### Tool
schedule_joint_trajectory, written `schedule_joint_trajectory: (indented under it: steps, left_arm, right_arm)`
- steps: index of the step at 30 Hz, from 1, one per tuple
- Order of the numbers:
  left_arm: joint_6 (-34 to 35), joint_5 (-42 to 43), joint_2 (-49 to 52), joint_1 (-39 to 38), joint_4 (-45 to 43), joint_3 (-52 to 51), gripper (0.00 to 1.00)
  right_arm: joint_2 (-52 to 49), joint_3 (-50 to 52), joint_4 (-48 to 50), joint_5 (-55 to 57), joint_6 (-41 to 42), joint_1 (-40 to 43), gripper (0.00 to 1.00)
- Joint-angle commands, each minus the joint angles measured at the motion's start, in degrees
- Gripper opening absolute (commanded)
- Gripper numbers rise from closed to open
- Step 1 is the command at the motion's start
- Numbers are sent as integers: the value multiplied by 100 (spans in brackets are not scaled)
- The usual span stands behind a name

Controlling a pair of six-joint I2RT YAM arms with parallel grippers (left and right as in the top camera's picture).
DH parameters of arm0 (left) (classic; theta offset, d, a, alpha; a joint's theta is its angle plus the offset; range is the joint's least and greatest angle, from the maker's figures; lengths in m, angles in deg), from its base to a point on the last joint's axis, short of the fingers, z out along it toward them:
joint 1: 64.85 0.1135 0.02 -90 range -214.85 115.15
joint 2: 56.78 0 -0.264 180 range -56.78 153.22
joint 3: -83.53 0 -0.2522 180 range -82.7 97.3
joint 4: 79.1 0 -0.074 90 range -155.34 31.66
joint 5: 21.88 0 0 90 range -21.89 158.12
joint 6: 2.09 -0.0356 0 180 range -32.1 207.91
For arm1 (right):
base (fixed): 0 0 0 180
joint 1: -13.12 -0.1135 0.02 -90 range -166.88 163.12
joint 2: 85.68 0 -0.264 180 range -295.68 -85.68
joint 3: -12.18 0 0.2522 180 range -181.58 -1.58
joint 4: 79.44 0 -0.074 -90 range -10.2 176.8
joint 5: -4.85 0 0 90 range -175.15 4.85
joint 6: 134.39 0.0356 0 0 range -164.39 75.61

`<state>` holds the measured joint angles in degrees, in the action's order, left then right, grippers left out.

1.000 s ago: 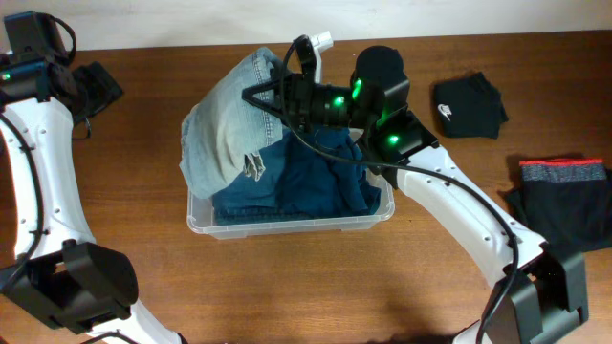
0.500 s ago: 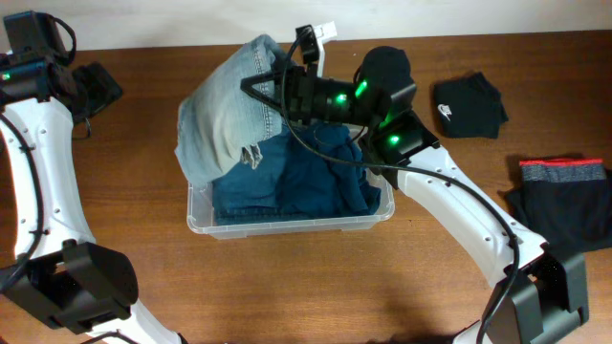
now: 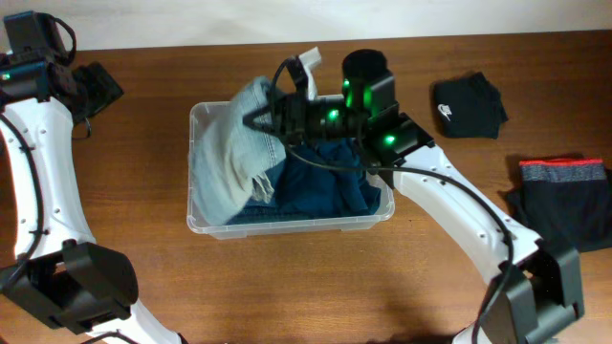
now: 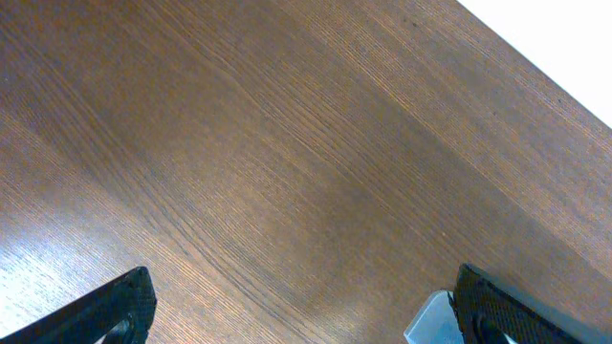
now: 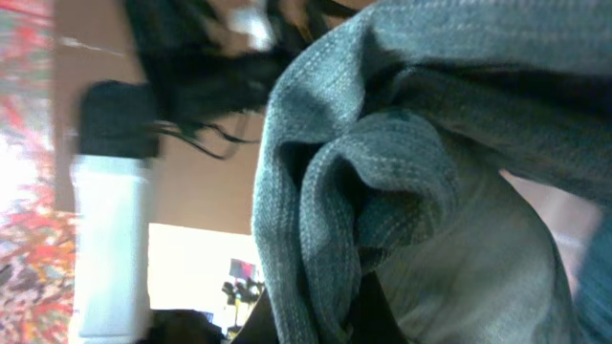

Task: Pack container
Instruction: 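Release the jeans and lift the right gripper up and right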

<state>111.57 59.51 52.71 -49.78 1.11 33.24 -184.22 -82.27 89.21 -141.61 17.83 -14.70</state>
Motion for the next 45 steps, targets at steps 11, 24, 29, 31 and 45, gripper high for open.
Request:
schedule_joint_trajectory:
  steps: [11, 24, 29, 31, 45]
  left_arm:
    - [74, -26, 22, 0, 4, 35, 99]
    - [74, -26, 22, 0, 7, 35, 99]
    - [74, -26, 22, 0, 7, 35, 99]
    - [74, -24, 22, 0, 4, 35, 99]
    - [74, -26, 22, 0, 7, 35, 99]
  right_arm:
    - [-116, -173, -1644, 507, -2024, 160, 18]
    - [-116, -195, 1344, -798, -509, 66, 4]
    - [-133, -195, 1563, -1508, -798, 92, 4]
    - [-173, -192, 1217, -1753, -1108, 160, 5]
    - [-308, -184, -2157, 162, -2903, 535, 50]
